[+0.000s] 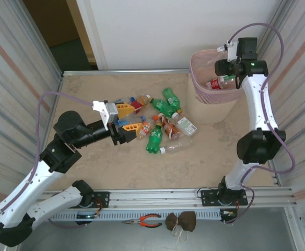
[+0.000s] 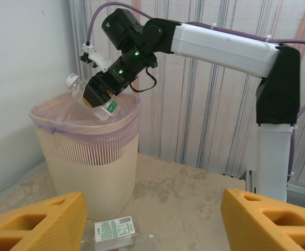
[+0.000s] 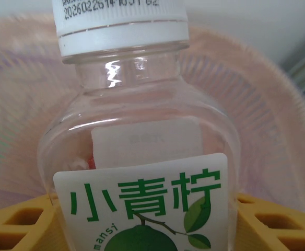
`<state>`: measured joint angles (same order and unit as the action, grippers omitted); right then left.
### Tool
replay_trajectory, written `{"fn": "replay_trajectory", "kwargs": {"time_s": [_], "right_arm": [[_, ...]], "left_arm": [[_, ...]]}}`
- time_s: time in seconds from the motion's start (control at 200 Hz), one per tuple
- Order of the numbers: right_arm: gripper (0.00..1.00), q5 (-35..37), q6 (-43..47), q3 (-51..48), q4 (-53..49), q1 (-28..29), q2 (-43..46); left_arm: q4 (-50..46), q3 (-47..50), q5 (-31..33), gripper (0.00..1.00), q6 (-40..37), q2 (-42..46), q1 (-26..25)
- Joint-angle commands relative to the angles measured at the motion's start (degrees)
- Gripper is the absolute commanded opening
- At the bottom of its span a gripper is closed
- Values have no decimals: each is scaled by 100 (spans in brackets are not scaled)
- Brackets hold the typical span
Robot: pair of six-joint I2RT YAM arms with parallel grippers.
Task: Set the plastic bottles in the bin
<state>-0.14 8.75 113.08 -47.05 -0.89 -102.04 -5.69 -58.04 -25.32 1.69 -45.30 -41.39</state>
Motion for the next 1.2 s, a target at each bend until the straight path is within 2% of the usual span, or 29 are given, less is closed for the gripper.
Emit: {"fn": "replay_trajectory", "kwargs": {"time_s": [0.0, 0.296, 0.741, 0.982, 1.087, 1.192], "right_arm": [[51, 405, 102, 352, -758, -17, -387], [55, 750, -485, 478, -1558, -97, -1183], [58, 428, -726, 434, -1790, -195, -1980], [70, 437, -739, 581, -1902, -193, -1867], [78, 475, -726, 637, -1940, -165, -1670], [81, 489, -728, 654, -1964, -153, -1427]], "left_arm": [[306, 130, -19, 69, 114, 68, -27], [306, 212, 37, 69, 103, 67, -34], [315, 243, 126, 69, 160, 100, -25], [379, 326, 277, 69, 203, 164, -25], [307, 311, 374, 69, 170, 145, -27], [174, 276, 452, 70, 128, 108, -21]]}}
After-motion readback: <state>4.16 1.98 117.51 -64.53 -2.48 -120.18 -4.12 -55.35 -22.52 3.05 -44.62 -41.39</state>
